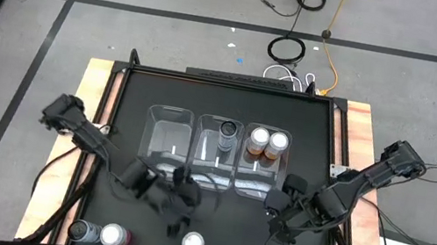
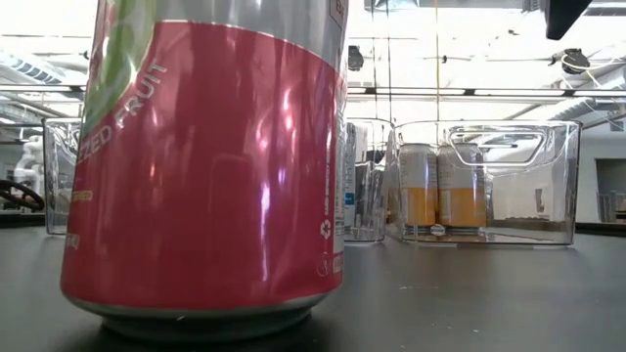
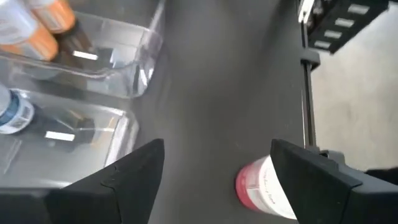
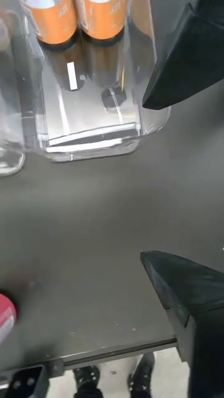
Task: Sort soda cans
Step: Put the right pink-white soda can in the middle left transparent bin
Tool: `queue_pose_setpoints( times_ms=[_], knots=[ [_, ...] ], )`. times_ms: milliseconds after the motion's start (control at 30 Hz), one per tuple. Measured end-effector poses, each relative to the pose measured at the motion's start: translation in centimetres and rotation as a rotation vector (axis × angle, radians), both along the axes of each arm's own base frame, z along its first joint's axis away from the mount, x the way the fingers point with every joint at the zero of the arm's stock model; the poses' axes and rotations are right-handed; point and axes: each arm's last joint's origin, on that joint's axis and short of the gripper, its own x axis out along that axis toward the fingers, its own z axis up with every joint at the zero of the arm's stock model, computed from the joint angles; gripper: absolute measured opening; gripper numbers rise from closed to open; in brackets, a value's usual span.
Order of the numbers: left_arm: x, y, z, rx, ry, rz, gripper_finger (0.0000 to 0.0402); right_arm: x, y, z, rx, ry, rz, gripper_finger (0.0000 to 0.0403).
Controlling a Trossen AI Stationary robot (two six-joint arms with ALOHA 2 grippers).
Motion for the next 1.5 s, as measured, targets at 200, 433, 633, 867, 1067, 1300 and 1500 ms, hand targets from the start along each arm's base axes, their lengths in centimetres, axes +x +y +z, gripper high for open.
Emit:
queue_pose_setpoints(
  times_ms=[200,433,633,867,1067,1300,1500],
  knots=[
    [1.6,-2.6,-1.0,0.019,0.131,0.035,0.0305,-0.5,0.6,0.0,-0.018,0.003,0.073,0.0384],
    [3.3,-6.1,-2.3,0.003,0.164,-0.019,0.0305,-0.9,1.1,0.0,-0.033,0.006,0.128,0.0384],
    [3.8,-7.4,-3.2,-0.035,0.18,-0.002,0.0305,-1.2,1.5,0.0,-0.04,0.004,0.16,0.0384],
    [4.0,-7.8,-4.9,-0.059,0.268,0.015,0.0305,-1.3,1.6,0.0,-0.043,0.003,0.169,0.0384],
    [4.3,-8.1,-5.9,-0.07,0.294,0.004,0.0305,-1.3,1.6,0.0,-0.045,0.004,0.177,0.0384],
    [4.3,-7.9,-5.8,-0.069,0.297,0.006,0.0305,-1.3,1.6,0.0,-0.047,0.004,0.183,0.0384],
    [4.2,-7.4,-5.0,-0.076,0.287,0.009,0.0305,-1.3,1.6,0.0,-0.05,0.004,0.192,0.0384]
  ],
)
